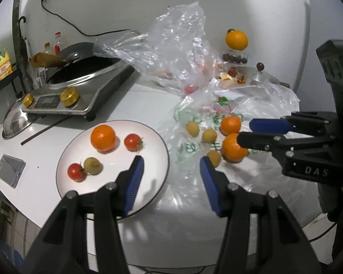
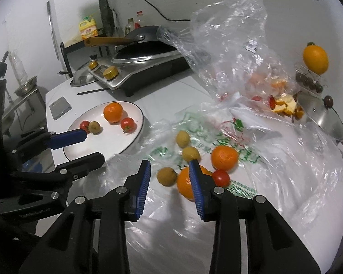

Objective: Organize fruits
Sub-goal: 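Move both open grippers back to the fruit on the bag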

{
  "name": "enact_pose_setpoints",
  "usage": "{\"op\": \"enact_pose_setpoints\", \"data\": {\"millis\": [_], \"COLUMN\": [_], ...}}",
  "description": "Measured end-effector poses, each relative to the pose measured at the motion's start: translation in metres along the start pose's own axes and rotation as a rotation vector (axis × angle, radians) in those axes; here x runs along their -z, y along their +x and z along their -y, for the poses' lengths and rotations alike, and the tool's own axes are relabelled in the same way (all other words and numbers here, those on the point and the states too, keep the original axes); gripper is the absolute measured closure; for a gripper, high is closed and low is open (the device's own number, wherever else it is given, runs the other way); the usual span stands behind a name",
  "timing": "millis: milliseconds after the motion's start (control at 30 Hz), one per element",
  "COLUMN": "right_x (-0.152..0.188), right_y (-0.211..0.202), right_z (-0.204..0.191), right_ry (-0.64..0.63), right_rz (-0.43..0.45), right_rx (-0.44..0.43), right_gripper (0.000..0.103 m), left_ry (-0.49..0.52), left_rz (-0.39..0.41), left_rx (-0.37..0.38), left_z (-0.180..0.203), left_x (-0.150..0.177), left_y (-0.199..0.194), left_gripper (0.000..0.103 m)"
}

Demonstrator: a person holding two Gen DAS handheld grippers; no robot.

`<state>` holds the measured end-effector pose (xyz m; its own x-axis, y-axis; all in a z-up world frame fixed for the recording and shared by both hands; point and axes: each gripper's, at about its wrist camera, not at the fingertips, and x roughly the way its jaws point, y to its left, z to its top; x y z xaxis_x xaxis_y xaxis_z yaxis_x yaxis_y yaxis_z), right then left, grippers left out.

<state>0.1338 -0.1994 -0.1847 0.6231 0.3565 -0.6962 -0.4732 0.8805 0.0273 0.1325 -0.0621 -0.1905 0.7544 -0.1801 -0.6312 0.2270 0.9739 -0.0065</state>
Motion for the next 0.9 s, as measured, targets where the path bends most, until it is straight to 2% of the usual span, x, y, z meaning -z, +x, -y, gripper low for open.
{"op": "enact_pose_setpoints", "data": {"millis": [433,533,667,900], "right_x": [0.014,0.018,0.022,0.026], "right_y": [-0.003,-0.002,0.0,0.01], "right_z": [0.024,0.029,0.035,0.039], "right_ry": [0.042,0.053,0.063,0.075], "right_rz": [-0.001,-0.006,-0.012,-0.03], "right_rx": [-0.001,-0.002,-0.012,-0.03], "right_gripper": [0.065,0.064,0.057,0.057], "left_ry": [0.046,0.054,0.062,0.073], "left_rz": [-0.026,-0.034,-0.044,-0.057], "left_rx": [0.007,0.007,0.01,0.012], "left_z": [0.027,0.033,0.039,0.045], "left_x": [-0.002,-0.001,-0.001,-0.001], "left_y": [0.008,0.011,0.016,0.021], "left_gripper": [0.05,0.05,0.05,0.05]}}
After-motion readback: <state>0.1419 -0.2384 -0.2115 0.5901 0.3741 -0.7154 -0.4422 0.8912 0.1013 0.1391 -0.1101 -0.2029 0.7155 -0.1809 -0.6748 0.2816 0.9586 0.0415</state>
